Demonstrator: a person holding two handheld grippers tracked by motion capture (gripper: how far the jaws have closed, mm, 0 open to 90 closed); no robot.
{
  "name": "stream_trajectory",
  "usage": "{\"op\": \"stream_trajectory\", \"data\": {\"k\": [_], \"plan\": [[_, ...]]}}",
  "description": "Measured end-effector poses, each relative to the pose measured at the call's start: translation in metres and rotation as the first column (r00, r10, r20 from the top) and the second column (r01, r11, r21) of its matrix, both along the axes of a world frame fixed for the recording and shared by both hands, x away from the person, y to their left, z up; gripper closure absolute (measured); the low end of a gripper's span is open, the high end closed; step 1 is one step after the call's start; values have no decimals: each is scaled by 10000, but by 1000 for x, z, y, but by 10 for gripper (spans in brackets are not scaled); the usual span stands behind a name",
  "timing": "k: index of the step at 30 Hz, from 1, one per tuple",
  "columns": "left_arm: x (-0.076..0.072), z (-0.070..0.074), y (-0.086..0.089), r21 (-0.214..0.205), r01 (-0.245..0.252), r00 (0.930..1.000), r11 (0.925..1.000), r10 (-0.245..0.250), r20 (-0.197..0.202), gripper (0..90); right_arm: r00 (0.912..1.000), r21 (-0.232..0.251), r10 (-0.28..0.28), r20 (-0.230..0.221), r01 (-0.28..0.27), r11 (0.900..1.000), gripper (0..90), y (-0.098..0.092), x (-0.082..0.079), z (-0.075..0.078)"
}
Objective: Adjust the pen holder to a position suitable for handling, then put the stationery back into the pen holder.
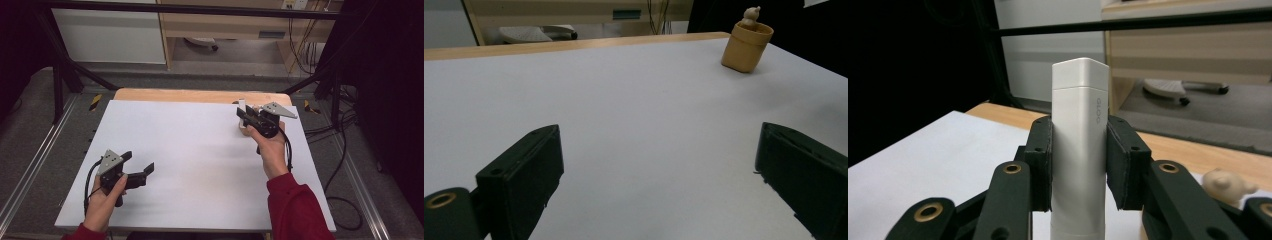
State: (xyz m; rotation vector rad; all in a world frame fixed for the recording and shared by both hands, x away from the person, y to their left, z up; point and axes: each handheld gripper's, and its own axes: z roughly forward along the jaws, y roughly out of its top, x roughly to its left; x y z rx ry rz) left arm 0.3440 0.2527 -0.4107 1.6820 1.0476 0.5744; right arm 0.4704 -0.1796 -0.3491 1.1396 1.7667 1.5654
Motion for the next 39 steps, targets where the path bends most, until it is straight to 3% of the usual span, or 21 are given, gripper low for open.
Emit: {"op": "stream_trajectory", "data": {"k": [7,16,23,34,39], "plan": [[1,-4,2,30,-117,9999,9999,117,-20,56,9981,-322,-468,407,482,9983,665,-9,5,4],[2,-6,2,-319,-247,9997,9992,244,-85,57,9931,-445,-876,776,913,9948,665,-14,17,7],[4,-8,4,-591,-241,9994,9980,226,-256,57,9917,-538,-1093,684,1131,9921,665,-17,31,-2],[5,-9,2,-627,-118,9993,9980,95,-360,57,9906,-701,-1287,475,1318,9888,664,-18,52,-26],[5,-10,1,-636,-35,9992,9980,10,-389,57,9895,-1072,-1425,255,1445,9837,664,-16,58,-35]]}}
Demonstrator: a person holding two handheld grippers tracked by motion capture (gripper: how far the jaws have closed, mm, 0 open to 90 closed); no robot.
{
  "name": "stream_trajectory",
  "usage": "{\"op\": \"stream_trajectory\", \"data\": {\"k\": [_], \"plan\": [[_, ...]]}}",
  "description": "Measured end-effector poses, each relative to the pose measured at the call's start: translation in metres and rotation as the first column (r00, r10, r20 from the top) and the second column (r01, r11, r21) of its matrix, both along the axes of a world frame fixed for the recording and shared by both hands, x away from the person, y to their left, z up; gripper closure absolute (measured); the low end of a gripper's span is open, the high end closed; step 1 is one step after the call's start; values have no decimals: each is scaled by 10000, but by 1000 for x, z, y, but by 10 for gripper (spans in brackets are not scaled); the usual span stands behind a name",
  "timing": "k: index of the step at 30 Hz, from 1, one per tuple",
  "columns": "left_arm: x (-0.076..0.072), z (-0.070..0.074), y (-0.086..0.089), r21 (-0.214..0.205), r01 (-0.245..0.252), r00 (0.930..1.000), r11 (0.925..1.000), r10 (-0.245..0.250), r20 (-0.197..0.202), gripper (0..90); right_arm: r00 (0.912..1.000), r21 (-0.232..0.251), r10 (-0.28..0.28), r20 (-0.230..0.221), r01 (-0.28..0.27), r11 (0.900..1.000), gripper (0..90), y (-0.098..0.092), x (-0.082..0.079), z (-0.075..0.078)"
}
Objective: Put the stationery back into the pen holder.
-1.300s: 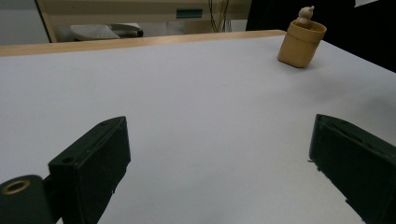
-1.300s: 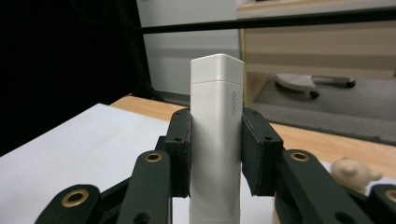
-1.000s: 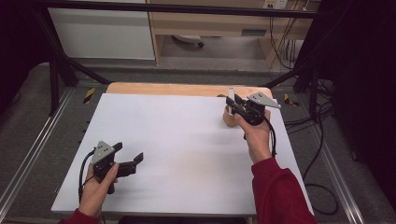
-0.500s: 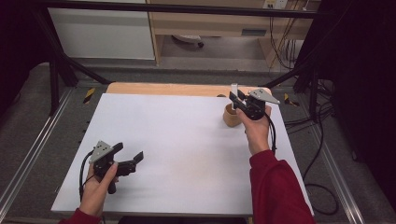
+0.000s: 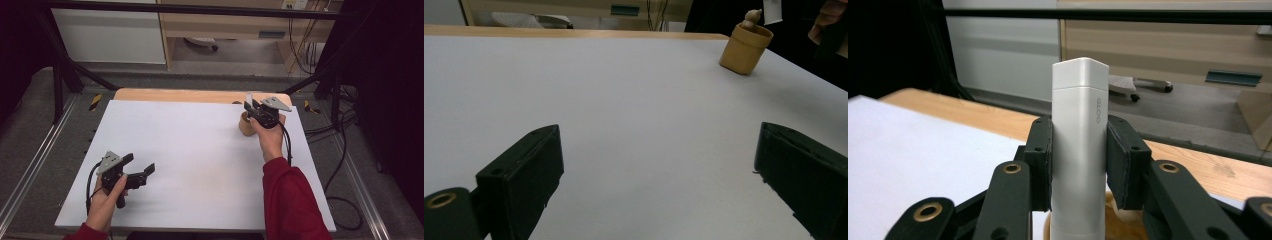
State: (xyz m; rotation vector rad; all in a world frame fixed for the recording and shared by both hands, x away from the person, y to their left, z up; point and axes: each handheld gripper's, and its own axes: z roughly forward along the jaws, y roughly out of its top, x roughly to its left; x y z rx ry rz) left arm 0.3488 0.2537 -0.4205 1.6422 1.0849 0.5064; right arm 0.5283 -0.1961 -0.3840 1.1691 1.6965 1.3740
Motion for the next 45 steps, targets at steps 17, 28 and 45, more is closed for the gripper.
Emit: {"op": "stream_trajectory", "data": {"k": [17,28,45], "plan": [[-1,-1,-7,100,588,9983,9982,-587,-66,58,10000,-1251,37,-1,-37,9921,662,7,8,-17],[-2,-1,-9,126,668,9978,9977,-668,-58,58,9998,-1513,-82,-156,57,9885,660,8,10,-22],[-2,-1,-8,85,621,9980,9980,-620,-79,58,9979,-1011,-407,-504,355,9942,324,3,-2,-4]]}}
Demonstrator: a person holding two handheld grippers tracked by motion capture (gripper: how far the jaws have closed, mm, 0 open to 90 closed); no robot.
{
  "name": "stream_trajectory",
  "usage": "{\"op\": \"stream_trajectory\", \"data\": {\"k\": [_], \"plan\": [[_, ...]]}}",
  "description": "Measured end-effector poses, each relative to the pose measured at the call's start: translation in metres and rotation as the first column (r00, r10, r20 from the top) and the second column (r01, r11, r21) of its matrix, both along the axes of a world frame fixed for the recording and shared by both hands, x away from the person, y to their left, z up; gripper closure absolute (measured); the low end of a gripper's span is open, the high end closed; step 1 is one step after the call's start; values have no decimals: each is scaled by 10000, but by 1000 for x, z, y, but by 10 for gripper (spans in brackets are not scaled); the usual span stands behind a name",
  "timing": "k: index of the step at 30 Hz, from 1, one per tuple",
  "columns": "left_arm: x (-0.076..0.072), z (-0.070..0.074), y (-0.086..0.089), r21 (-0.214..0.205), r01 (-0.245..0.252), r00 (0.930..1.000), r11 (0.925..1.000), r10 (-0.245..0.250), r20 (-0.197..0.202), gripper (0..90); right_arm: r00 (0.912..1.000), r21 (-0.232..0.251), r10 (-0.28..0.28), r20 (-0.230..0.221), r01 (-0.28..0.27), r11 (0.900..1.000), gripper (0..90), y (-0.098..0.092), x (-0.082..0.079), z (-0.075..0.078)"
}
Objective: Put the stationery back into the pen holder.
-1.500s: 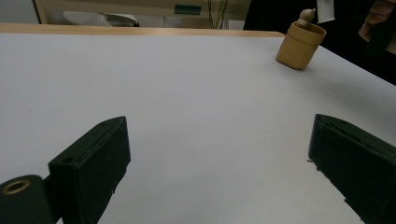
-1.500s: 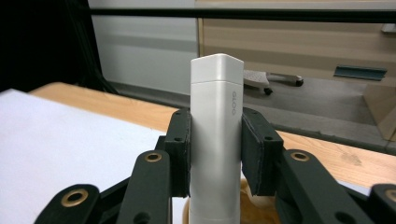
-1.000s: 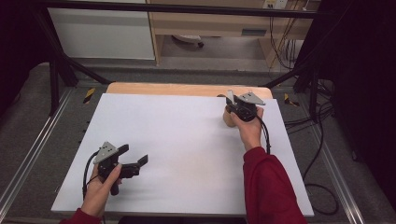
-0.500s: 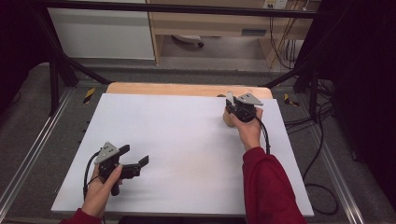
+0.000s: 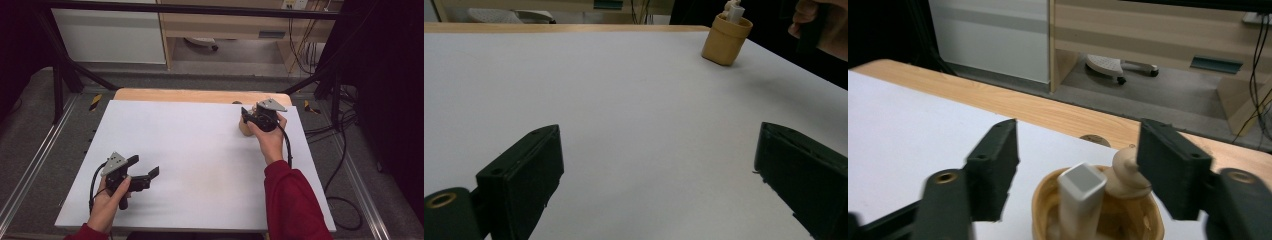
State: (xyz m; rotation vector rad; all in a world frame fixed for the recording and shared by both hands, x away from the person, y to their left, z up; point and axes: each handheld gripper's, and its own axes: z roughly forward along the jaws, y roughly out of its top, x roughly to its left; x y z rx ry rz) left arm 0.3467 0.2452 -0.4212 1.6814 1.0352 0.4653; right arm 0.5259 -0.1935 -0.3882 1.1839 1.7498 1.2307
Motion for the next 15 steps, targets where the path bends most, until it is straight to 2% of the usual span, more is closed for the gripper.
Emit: {"op": "stream_trajectory", "data": {"k": [2,7,12,15], "plan": [[0,0,0,0,-28,10000,10000,28,-14,58,9999,270,32,-155,-28,9996,262,-1,-4,7],[0,0,1,-3,-137,9999,9999,137,-59,51,9994,518,221,-253,-208,9984,145,-1,-17,23],[0,0,3,-3,-217,9997,9998,217,-111,50,9991,532,316,-273,-301,9981,57,2,-29,35],[1,0,5,-3,-279,9995,9996,279,-165,49,9988,761,294,-398,-263,9968,38,2,-36,42]]}}
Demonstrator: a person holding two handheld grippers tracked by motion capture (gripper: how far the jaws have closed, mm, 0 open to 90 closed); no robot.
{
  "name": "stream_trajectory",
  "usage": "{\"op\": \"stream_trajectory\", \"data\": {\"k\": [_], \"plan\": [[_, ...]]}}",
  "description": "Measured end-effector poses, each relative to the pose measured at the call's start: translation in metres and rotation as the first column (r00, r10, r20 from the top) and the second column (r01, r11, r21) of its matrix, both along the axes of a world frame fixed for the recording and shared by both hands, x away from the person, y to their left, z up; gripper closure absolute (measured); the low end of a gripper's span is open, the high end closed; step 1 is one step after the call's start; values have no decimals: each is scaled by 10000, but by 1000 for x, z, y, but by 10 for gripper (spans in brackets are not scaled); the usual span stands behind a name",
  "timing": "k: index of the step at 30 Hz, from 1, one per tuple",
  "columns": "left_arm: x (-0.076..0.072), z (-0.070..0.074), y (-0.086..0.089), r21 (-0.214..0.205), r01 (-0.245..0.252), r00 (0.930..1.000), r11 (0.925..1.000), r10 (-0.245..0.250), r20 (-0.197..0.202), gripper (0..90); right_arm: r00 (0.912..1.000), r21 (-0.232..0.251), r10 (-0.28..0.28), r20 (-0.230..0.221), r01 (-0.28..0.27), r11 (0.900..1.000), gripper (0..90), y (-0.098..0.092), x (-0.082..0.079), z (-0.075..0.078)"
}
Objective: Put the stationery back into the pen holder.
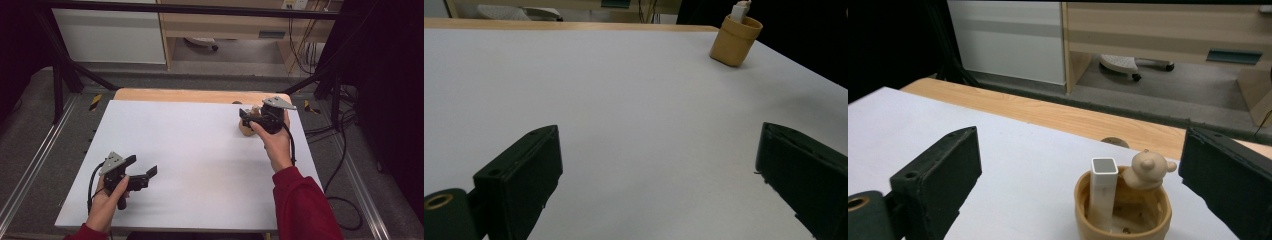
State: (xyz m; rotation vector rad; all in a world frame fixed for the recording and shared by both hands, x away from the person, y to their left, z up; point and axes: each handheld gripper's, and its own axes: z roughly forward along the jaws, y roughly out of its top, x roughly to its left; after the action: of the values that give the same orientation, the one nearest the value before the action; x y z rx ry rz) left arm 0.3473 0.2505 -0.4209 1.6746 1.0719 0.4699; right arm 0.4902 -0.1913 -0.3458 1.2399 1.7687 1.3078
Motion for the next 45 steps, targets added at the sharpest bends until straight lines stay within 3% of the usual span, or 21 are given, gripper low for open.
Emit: {"op": "stream_trajectory", "data": {"k": [4,9,14,17,21,29,39,45], "plan": [[0,0,3,-7,-81,9999,10000,81,-65,50,9993,363,313,-192,-306,9989,23,-4,-11,8],[-1,2,7,314,-19,9997,9995,11,244,58,9948,942,997,-228,-971,9908,29,-13,-34,14],[-5,3,12,328,-145,9996,9994,137,231,58,9943,879,1066,-76,-1055,9905,41,-28,-63,10],[-7,4,15,317,-199,9995,9993,191,248,58,9960,741,889,-43,-884,9933,48,-38,-80,0],[-9,3,19,320,-261,9995,9991,256,158,57,9976,-38,694,-49,-694,9976,49,-49,-99,-16],[-17,2,26,381,-332,9994,9987,328,110,57,9984,-470,544,-149,-550,9974,22,-58,-125,-46],[-25,1,27,528,-178,9997,9984,185,-130,56,9928,-490,826,-866,-871,9950,36,-54,-138,-88],[-23,-1,25,602,-124,9996,9981,138,-232,56,9881,-592,877,-1264,-958,9936,37,-48,-133,-97]]}}
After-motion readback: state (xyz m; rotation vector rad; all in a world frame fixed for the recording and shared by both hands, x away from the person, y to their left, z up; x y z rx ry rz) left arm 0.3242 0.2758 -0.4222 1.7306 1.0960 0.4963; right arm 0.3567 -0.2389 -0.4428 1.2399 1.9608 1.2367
